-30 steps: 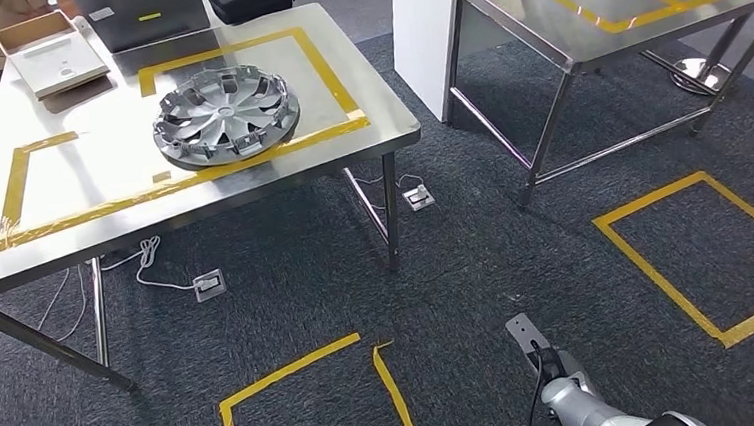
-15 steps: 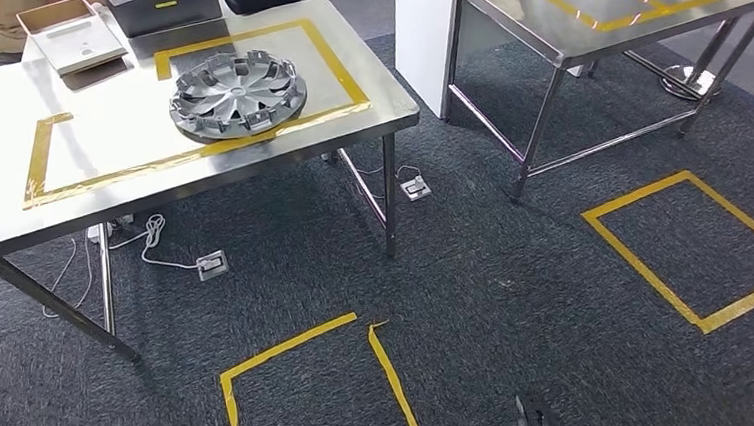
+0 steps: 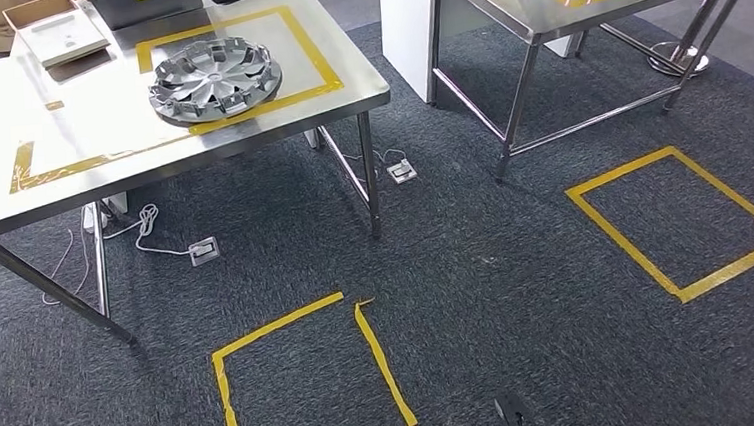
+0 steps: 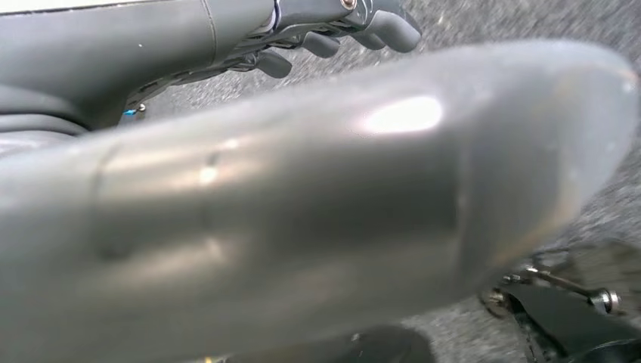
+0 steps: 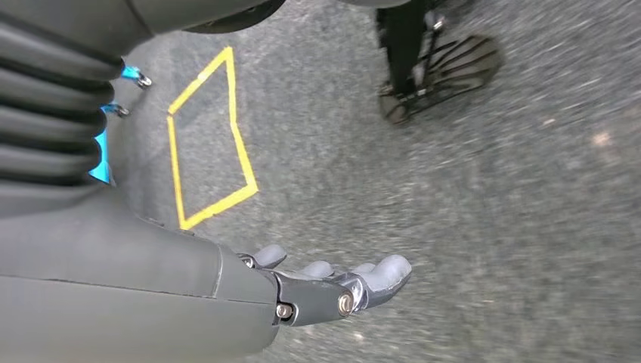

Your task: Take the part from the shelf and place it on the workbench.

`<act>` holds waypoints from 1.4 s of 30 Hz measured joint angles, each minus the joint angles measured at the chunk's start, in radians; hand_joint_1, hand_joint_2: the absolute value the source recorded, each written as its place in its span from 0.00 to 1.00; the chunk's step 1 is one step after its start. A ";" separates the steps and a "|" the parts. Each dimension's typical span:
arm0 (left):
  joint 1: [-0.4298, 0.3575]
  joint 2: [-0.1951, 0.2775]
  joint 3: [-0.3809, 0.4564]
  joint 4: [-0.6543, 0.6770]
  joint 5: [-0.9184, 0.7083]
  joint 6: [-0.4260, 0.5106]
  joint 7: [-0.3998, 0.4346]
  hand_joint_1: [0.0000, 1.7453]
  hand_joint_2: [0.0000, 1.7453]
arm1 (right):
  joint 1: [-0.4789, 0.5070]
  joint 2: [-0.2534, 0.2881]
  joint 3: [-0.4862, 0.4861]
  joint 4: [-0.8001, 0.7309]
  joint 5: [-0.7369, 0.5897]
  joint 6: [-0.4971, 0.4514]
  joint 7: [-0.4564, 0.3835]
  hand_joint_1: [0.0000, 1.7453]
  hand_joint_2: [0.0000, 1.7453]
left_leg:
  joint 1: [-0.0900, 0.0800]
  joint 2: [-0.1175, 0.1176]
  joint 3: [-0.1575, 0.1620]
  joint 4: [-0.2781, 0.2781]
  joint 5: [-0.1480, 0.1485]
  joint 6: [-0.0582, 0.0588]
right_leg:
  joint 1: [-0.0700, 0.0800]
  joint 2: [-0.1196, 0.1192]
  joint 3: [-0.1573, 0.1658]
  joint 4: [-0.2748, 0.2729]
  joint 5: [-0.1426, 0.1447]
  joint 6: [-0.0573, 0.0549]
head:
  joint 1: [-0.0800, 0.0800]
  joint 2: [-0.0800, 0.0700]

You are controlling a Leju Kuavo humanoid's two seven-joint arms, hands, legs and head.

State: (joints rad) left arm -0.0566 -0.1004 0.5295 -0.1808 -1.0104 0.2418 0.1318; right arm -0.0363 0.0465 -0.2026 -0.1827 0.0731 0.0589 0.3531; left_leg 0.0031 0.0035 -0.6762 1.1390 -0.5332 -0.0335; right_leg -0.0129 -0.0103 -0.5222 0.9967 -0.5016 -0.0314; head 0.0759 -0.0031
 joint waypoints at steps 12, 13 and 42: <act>-0.009 0.003 0.000 -0.003 -0.018 -0.044 -0.006 0.00 0.75 | 0.003 0.004 0.000 0.000 0.003 0.001 -0.017 0.00 1.00 | -0.002 -0.004 0.209 -0.147 -0.011 0.033 | 0.001 -0.002 -0.106 0.019 0.095 0.049 | 0.009 0.000; -0.010 0.003 0.000 -0.003 -0.018 -0.054 -0.011 0.00 1.00 | 0.004 0.005 0.000 0.000 0.007 0.003 -0.020 0.00 1.00 | -0.002 -0.002 0.202 -0.148 -0.004 0.043 | 0.000 0.000 -0.114 0.036 0.075 0.055 | 0.011 0.000; 0.123 0.063 -0.331 -0.174 0.707 -0.184 -0.085 0.00 0.00 | 0.151 -0.018 0.131 -0.093 -0.040 -0.037 -0.259 0.00 0.00 | -0.011 0.007 0.123 -0.129 0.063 0.030 | 0.018 0.001 -0.007 0.010 0.003 0.023 | 0.027 0.000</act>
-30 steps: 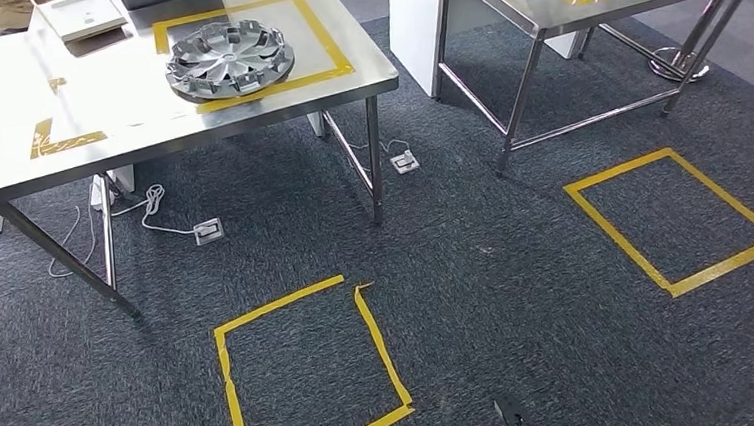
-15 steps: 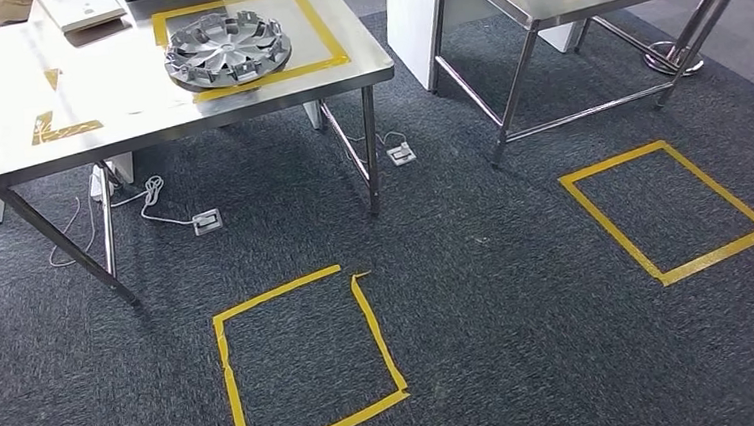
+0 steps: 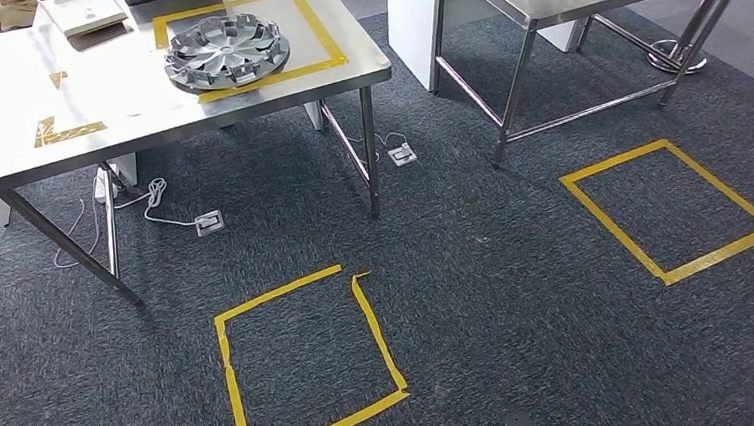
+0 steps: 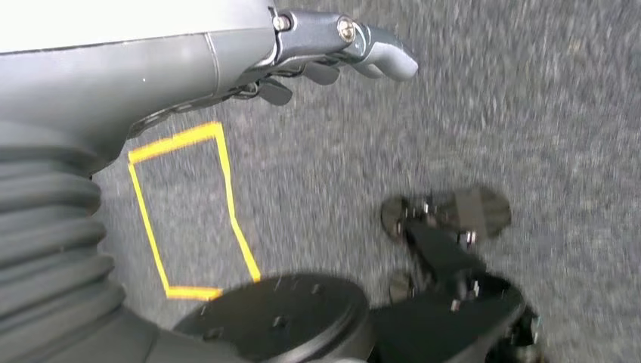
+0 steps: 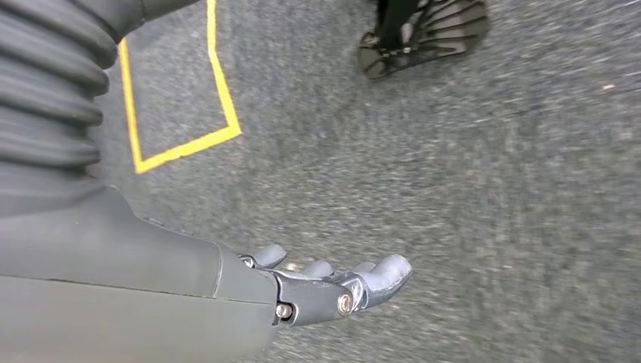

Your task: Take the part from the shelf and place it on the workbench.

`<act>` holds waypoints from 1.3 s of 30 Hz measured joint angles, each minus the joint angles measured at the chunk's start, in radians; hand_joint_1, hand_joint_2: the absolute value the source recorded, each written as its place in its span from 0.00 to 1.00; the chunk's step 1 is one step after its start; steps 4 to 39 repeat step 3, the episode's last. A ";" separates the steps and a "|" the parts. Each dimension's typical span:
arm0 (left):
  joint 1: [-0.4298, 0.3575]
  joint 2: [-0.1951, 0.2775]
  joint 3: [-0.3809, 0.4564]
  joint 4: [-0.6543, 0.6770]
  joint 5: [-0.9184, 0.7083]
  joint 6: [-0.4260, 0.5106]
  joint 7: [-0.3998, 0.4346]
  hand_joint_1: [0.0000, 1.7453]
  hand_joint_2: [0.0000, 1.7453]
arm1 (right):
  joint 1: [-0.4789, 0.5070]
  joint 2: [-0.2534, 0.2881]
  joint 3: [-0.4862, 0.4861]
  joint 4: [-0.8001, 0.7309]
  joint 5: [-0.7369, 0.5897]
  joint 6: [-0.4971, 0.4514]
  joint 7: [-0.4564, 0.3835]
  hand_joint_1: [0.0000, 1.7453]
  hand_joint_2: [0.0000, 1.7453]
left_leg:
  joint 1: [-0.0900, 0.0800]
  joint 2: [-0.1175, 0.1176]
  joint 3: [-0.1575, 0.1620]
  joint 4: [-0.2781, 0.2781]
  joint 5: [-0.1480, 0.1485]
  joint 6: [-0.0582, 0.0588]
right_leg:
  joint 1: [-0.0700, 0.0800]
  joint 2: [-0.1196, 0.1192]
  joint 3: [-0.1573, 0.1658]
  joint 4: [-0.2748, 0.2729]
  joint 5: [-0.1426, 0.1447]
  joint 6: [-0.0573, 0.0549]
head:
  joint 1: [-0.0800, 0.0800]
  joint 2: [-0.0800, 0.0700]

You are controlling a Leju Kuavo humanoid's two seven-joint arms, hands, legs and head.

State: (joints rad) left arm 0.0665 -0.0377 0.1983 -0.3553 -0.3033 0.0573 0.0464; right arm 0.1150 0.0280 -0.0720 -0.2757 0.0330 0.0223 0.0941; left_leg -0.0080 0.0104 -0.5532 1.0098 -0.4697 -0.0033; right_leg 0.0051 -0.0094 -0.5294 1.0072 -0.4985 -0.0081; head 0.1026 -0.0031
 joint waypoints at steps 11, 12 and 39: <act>0.021 0.006 -0.039 -0.008 0.077 -0.013 -0.012 0.00 0.00 | 0.008 -0.002 0.013 -0.024 -0.008 -0.006 -0.024 0.00 0.00 | 0.000 0.000 0.000 0.000 0.000 0.000 | 0.000 0.000 0.000 0.000 0.000 0.000 | 0.000 0.000; 0.021 0.006 -0.039 -0.008 0.077 -0.013 -0.012 0.00 0.00 | 0.008 -0.002 0.013 -0.024 -0.008 -0.006 -0.024 0.00 0.00 | 0.000 0.000 0.000 0.000 0.000 0.000 | 0.000 0.000 0.000 0.000 0.000 0.000 | 0.000 0.000; 0.021 0.006 -0.039 -0.008 0.077 -0.013 -0.012 0.00 0.00 | 0.008 -0.002 0.013 -0.024 -0.008 -0.006 -0.024 0.00 0.00 | 0.000 0.000 0.000 0.000 0.000 0.000 | 0.000 0.000 0.000 0.000 0.000 0.000 | 0.000 0.000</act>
